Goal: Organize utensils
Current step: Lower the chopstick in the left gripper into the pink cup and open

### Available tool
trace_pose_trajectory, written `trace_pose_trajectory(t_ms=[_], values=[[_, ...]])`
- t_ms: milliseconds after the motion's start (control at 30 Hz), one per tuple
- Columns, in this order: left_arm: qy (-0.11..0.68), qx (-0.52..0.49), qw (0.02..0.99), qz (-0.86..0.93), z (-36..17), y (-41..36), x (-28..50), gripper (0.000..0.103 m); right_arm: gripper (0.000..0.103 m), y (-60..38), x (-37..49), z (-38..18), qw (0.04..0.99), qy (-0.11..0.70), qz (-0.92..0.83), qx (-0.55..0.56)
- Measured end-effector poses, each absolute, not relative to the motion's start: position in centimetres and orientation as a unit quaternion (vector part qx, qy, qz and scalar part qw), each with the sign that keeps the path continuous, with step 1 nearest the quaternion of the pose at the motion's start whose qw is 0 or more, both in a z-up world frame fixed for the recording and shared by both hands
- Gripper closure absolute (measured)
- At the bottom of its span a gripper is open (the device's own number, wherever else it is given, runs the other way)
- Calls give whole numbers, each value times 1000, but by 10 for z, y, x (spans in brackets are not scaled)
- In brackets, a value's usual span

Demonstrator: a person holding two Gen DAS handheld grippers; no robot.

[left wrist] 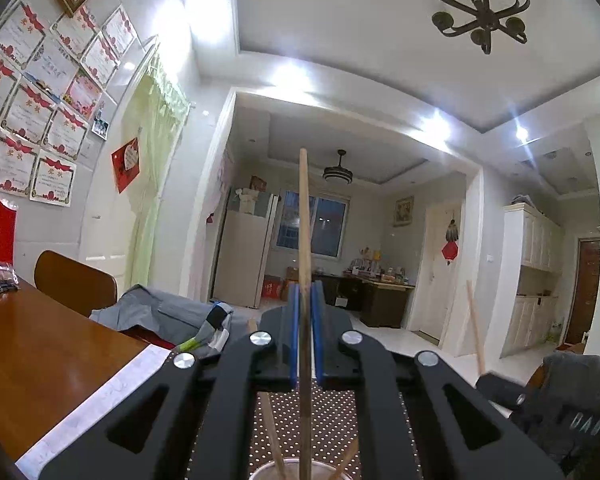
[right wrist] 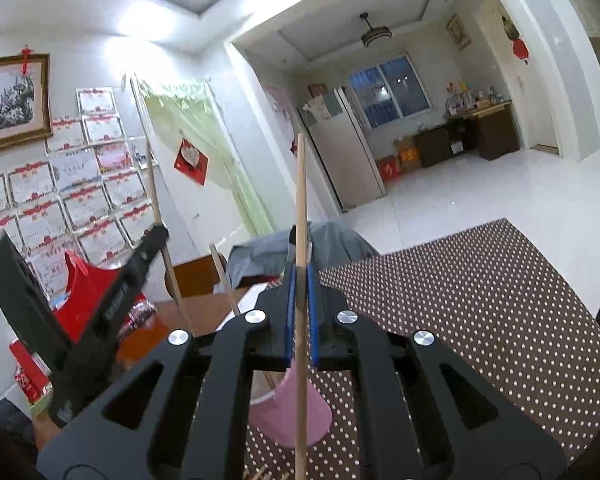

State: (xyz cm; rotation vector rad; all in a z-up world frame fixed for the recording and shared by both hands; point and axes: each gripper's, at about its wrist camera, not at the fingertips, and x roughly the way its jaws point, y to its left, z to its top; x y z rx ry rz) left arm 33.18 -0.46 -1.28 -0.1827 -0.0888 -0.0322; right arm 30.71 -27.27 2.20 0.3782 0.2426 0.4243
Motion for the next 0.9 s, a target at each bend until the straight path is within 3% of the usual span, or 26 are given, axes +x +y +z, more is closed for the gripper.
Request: trace_pose_trajectory(t_ms=[900], values=[[-46,-93,995,-6,-33,-15,350,97,97,-272,314,13,962,74,190,181]])
